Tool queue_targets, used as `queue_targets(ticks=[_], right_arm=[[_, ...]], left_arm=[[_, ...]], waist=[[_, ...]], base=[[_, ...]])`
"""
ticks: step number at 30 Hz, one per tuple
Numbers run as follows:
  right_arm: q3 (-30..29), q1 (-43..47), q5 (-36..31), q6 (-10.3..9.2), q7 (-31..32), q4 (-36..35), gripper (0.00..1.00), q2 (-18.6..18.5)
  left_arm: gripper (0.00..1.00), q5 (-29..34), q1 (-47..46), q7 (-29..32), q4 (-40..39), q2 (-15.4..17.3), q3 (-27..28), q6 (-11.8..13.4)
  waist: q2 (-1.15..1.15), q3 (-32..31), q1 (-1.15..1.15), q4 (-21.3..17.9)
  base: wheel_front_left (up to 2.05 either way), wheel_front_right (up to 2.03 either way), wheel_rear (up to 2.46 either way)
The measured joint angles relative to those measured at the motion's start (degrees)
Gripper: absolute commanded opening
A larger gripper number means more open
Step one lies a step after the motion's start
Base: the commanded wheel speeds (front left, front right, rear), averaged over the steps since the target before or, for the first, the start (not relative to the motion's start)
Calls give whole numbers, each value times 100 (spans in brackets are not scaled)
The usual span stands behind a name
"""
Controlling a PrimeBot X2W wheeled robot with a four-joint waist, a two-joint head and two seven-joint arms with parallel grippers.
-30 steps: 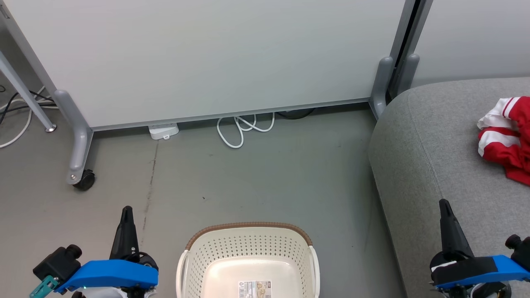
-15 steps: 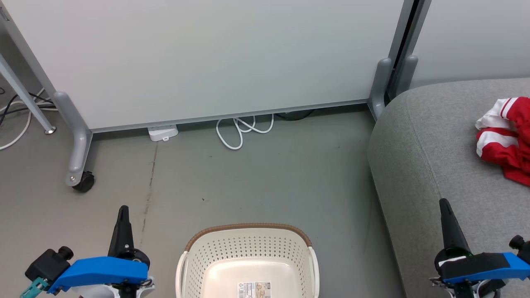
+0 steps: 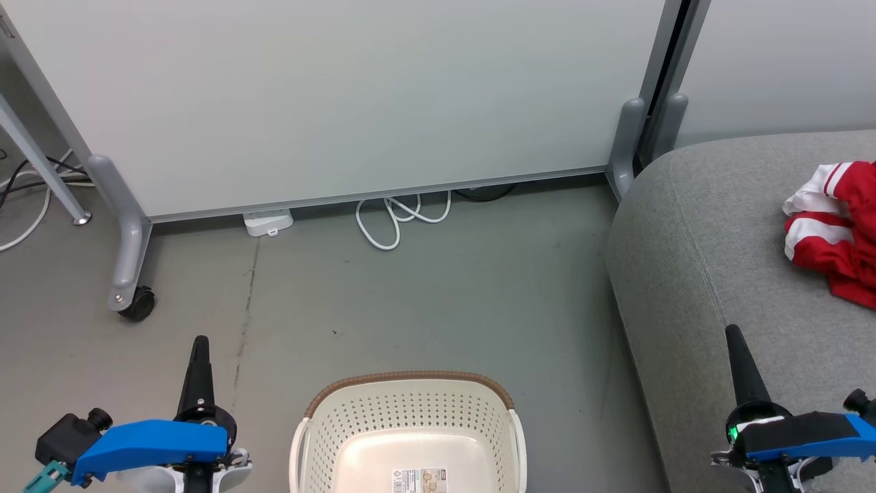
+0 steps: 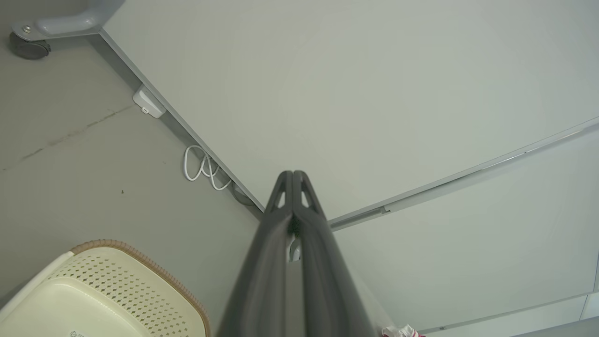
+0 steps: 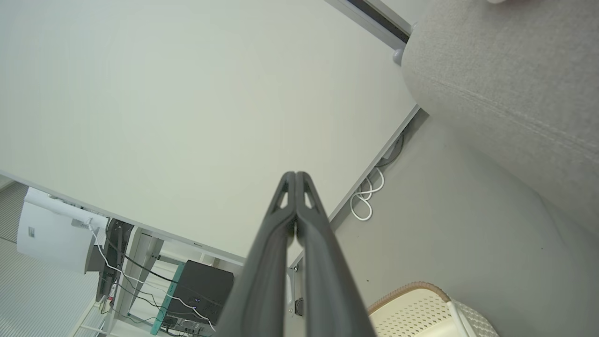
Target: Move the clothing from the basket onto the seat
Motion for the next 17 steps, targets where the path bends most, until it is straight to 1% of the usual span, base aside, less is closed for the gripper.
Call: queue_targets(ticks=[17], right_arm=[[-34,-91,953,0,247,44,0,0]], left_arm=[[0,-934,-82,241,-23,1,114,-13]], waist=[[0,-32,0,-21]], base=[[0,0,0]])
